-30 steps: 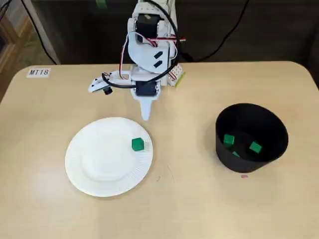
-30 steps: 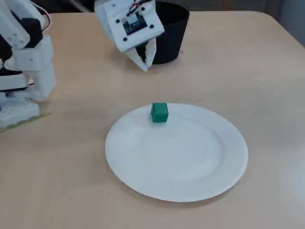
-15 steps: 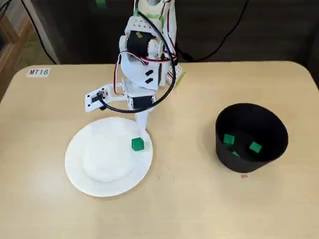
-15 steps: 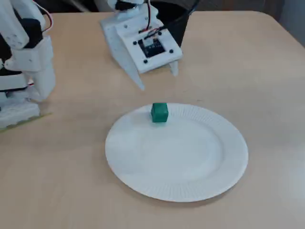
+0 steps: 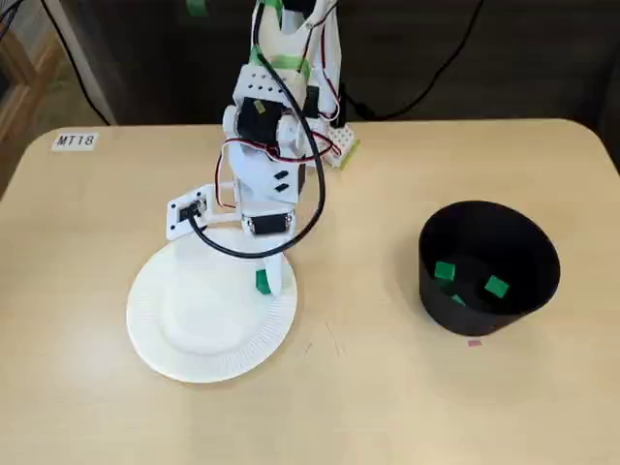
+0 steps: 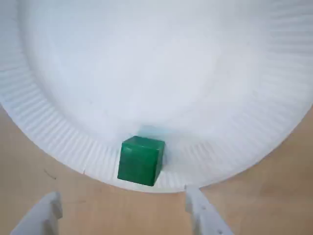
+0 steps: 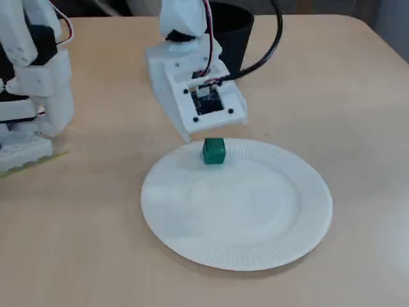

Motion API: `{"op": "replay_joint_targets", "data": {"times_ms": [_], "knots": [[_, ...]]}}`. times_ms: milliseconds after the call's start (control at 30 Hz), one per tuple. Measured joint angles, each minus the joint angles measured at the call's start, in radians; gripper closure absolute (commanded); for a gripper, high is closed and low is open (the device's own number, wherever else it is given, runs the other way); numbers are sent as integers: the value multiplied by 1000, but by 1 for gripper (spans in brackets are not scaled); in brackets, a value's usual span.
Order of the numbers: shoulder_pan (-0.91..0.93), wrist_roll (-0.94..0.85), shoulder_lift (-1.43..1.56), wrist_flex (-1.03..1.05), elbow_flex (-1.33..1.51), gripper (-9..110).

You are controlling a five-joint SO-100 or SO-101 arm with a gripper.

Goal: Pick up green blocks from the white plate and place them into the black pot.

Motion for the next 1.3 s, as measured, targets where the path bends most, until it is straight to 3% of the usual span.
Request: {"op": "replay_joint_targets", "data": {"times_ms": [767, 1100, 1300], "knots": [[31, 9, -181, 8, -95, 79], [31, 3, -232, -31, -164, 104], [31, -3, -238, -40, -196, 104]]}}
